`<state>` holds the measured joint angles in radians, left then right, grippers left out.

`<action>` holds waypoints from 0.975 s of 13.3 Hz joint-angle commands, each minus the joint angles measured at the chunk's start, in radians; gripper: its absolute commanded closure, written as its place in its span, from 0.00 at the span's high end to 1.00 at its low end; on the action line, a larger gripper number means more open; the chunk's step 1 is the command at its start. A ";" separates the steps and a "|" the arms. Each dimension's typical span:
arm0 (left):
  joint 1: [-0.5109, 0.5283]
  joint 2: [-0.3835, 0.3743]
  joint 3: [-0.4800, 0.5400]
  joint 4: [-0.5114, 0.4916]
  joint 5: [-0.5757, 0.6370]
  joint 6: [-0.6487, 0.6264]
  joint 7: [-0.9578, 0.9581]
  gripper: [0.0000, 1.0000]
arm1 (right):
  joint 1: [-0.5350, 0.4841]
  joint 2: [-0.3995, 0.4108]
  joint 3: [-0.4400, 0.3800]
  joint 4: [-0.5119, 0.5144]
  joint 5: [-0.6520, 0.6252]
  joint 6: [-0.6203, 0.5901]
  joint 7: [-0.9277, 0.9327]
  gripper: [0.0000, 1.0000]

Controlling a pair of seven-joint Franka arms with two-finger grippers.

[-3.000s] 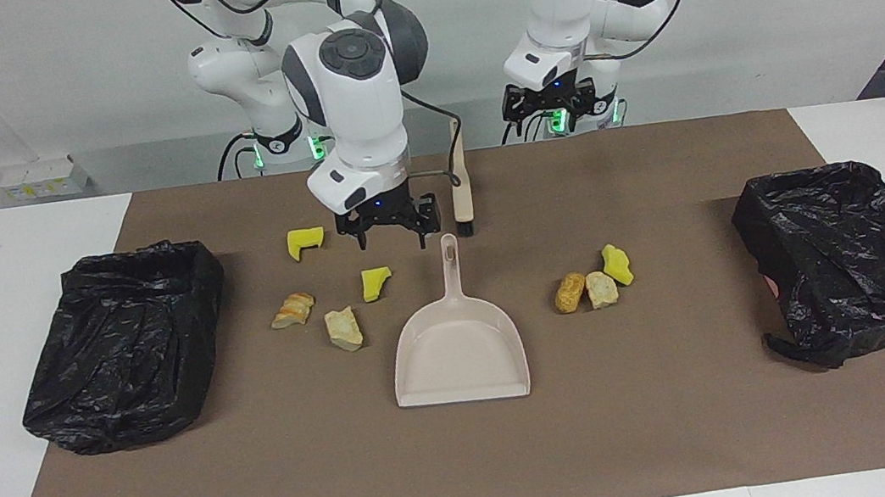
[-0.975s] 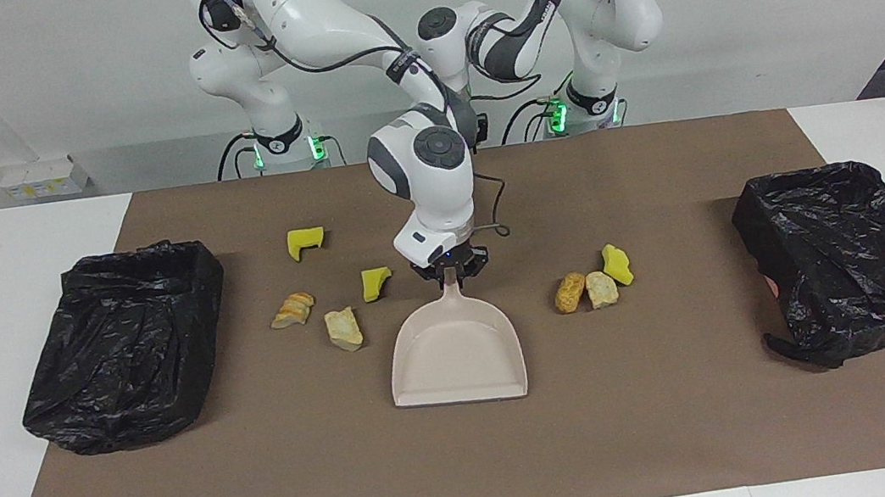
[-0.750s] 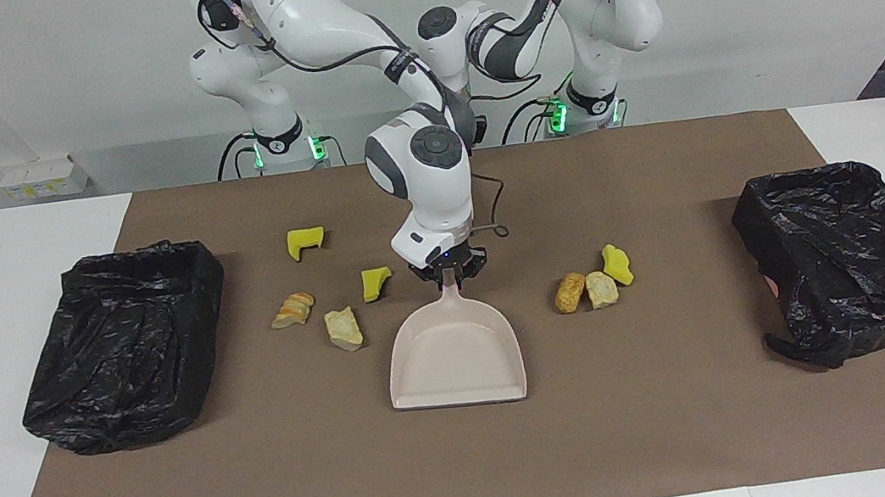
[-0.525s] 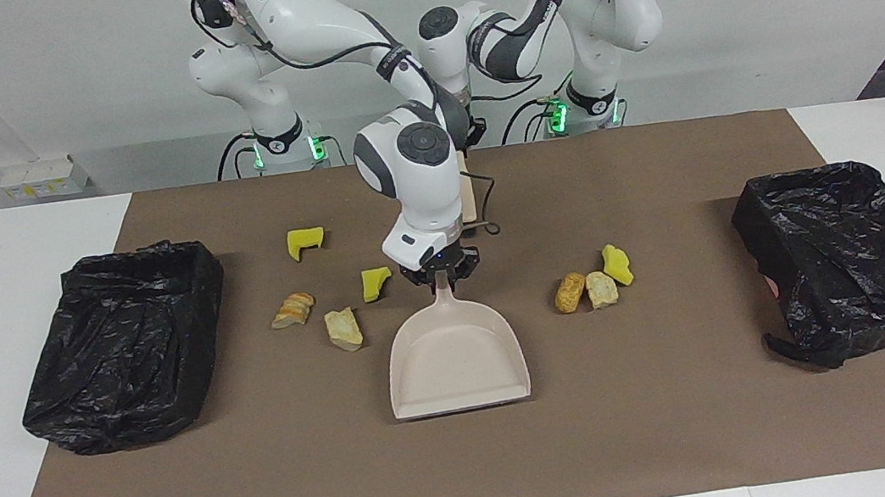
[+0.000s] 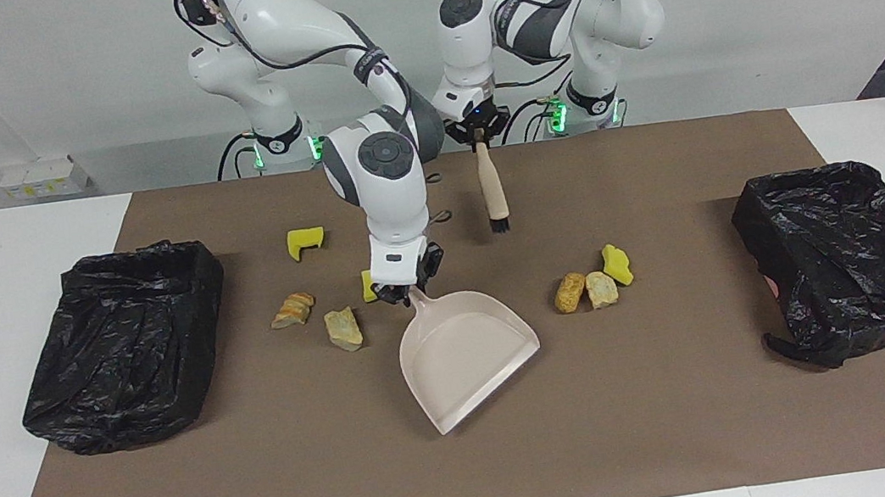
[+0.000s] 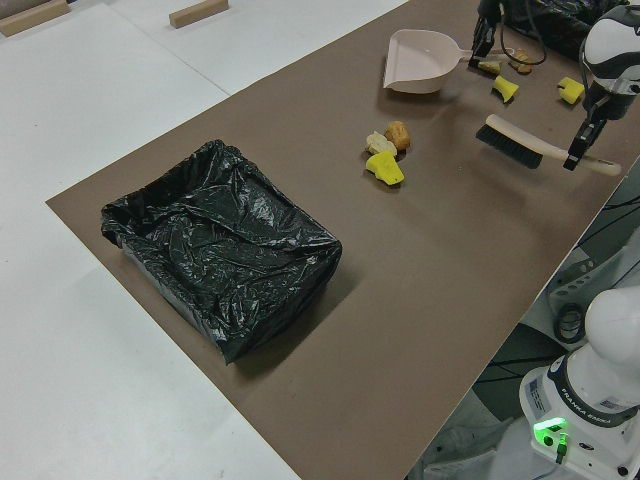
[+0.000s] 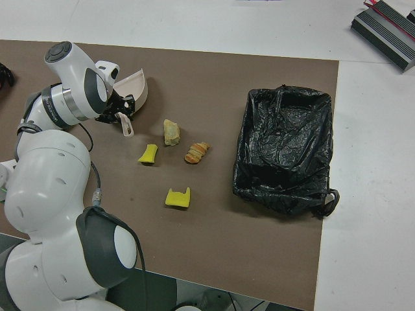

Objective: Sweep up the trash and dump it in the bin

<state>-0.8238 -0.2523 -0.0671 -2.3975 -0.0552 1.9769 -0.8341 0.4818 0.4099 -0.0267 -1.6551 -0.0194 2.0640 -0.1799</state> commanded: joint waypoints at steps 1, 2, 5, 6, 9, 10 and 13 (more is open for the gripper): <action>0.180 -0.108 -0.008 0.027 0.006 -0.108 0.171 0.00 | -0.026 -0.019 0.005 -0.003 -0.039 -0.010 -0.159 0.00; 0.254 -0.113 -0.008 0.067 0.006 -0.163 0.223 0.00 | -0.028 -0.013 0.007 0.014 -0.074 -0.011 -0.200 0.00; 0.437 -0.075 -0.007 0.100 0.008 -0.178 0.323 0.00 | -0.029 -0.011 0.007 0.018 -0.090 -0.004 -0.330 0.00; 0.506 -0.059 -0.008 0.104 0.009 -0.167 0.373 0.00 | -0.041 -0.010 0.007 0.018 -0.091 0.002 -0.417 0.00; 0.693 0.004 -0.008 0.147 0.011 -0.127 0.591 0.00 | -0.054 -0.007 0.008 0.018 -0.140 0.007 -0.593 0.00; 0.718 0.039 -0.008 0.167 0.011 -0.125 0.616 0.00 | -0.051 -0.005 0.008 0.020 -0.149 0.007 -0.634 0.00; 0.741 0.119 -0.008 0.178 0.012 -0.112 0.642 0.00 | -0.037 0.006 0.013 0.020 -0.226 0.007 -0.731 0.00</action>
<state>-0.0863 -0.2016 -0.0590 -2.2511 -0.0520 1.8518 -0.2040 0.4454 0.4102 -0.0219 -1.6387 -0.1951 2.0646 -0.8544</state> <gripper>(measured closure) 0.740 0.687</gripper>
